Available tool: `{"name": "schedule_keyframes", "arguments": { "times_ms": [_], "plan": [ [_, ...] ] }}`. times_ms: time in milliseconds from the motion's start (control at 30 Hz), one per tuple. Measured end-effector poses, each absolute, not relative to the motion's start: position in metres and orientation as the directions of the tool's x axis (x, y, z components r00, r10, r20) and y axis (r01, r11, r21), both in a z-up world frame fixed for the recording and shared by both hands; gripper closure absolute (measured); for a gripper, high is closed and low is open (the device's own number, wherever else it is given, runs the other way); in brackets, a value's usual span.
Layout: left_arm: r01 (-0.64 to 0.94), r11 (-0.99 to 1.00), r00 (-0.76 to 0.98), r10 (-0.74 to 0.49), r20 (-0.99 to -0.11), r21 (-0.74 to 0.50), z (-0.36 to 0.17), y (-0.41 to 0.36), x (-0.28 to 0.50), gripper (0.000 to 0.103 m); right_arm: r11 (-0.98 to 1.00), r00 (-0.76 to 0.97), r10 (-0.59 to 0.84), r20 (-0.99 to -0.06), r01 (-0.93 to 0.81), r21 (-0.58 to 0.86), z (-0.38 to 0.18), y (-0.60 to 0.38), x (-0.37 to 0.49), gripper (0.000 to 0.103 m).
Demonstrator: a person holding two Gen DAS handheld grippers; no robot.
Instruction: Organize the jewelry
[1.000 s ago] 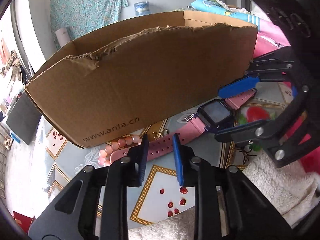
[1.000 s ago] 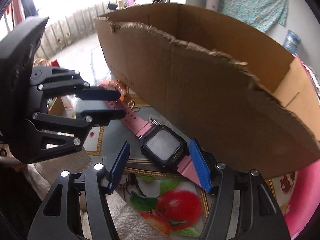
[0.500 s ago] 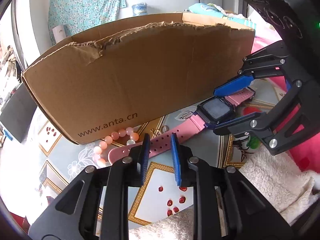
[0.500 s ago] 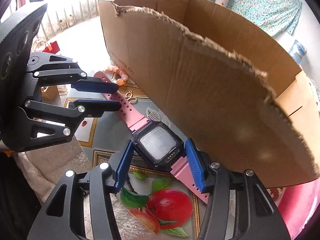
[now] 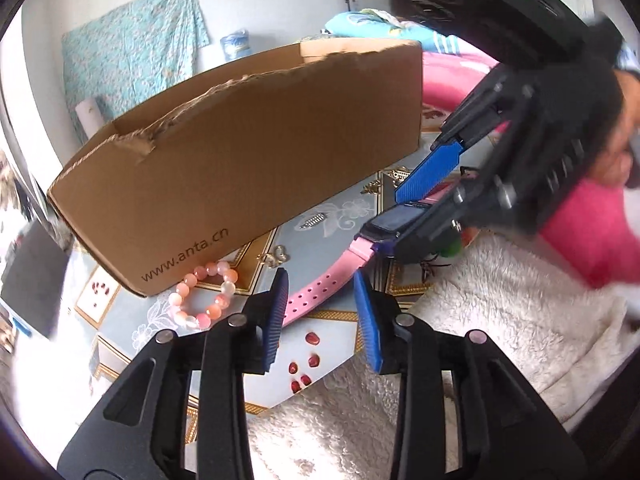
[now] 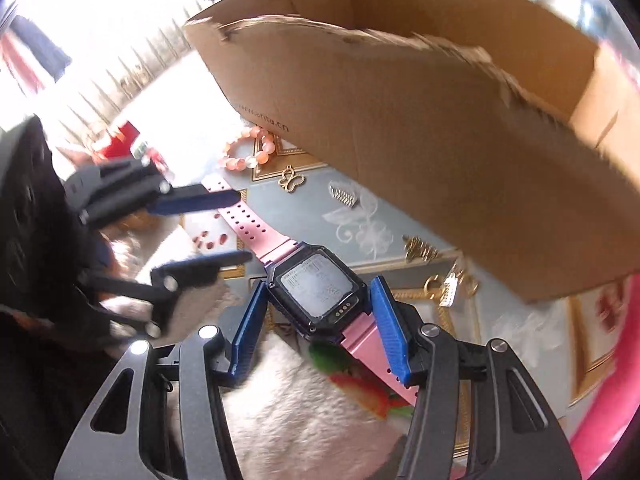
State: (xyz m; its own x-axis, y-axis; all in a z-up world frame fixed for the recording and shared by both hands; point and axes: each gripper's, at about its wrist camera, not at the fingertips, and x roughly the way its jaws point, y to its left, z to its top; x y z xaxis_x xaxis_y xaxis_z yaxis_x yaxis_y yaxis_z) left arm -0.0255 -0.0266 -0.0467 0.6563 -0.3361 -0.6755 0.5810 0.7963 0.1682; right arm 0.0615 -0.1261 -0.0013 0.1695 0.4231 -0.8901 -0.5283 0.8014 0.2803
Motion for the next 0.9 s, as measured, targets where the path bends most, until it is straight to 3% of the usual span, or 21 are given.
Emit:
{"name": "schedule_keyframes", "arguments": {
  "times_ms": [167, 267, 333, 500, 900],
  "plan": [
    [0.564, 0.799, 0.67, -0.295, -0.681, 0.209, -0.051, -0.032, -0.024, 0.071, 0.764, 0.039, 0.558, -0.829, -0.414, 0.494, -0.012, -0.149, 0.082, 0.051],
    [0.55, 0.812, 0.667, -0.286, -0.688, 0.195, -0.052, -0.029, -0.02, 0.073, 0.743, 0.011, 0.576, -0.817, -0.424, 0.518, -0.012, -0.151, 0.083, 0.051],
    [0.546, 0.819, 0.659, -0.29, -0.694, 0.175, -0.05, -0.029, -0.015, 0.081, 0.737, -0.003, 0.58, -0.814, -0.423, 0.527, -0.011, -0.15, 0.084, 0.052],
    [0.551, 0.83, 0.605, -0.33, -0.725, 0.082, -0.046, -0.019, -0.008, 0.093, 0.744, 0.025, 0.569, -0.822, -0.44, 0.502, -0.012, -0.149, 0.079, 0.051],
    [0.491, 0.843, 0.428, -0.454, -0.782, -0.221, -0.036, 0.021, 0.058, 0.099, 0.798, 0.231, 0.418, -0.879, -0.555, 0.234, 0.003, -0.158, 0.037, 0.051]
  ]
}}
